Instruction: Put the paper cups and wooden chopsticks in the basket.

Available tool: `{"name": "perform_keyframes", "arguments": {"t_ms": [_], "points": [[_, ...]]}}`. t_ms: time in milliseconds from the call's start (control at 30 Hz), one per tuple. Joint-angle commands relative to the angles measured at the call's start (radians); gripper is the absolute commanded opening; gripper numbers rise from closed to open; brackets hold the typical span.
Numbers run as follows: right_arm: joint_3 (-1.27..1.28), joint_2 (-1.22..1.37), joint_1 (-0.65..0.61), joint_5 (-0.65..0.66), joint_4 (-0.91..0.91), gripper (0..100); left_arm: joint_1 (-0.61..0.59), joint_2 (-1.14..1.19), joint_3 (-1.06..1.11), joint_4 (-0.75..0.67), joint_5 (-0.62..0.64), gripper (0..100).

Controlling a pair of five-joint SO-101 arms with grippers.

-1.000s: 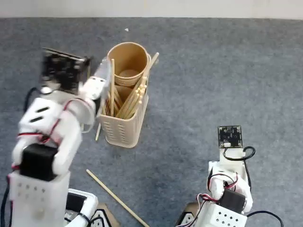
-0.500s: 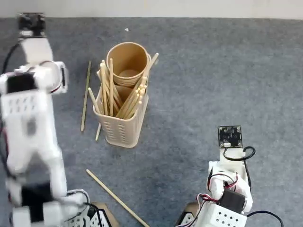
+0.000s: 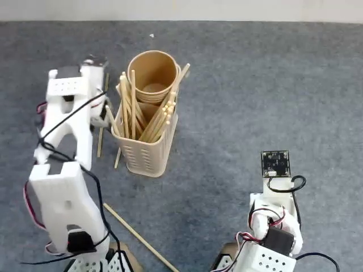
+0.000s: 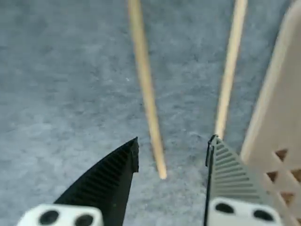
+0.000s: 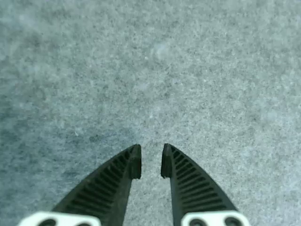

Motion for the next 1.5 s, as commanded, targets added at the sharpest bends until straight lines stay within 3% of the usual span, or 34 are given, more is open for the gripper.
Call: {"name": "perform_keyframes", "arguments": {"t_ms": [0, 300, 767, 1233, 1467], "points": [[0.156, -0.001, 0.012, 0.009, 0.004, 8.8, 0.065, 0.018, -0.05, 0.034, -0.032, 25], [0.156, -0.001, 0.012, 0.009, 0.004, 8.8, 0.07, 0.101, -0.051, -0.012, -0.032, 25], [0.156, -0.001, 0.012, 0.009, 0.004, 8.8, -0.113, 0.209, -0.248, -0.075, -0.026, 25], [0.156, -0.001, 0.012, 0.009, 0.004, 8.8, -0.128, 0.211, -0.246, -0.103, -0.031, 25], [0.156, -0.001, 0.012, 0.009, 0.004, 8.8, -0.127, 0.297, -0.254, -0.104, -0.052, 11]]}}
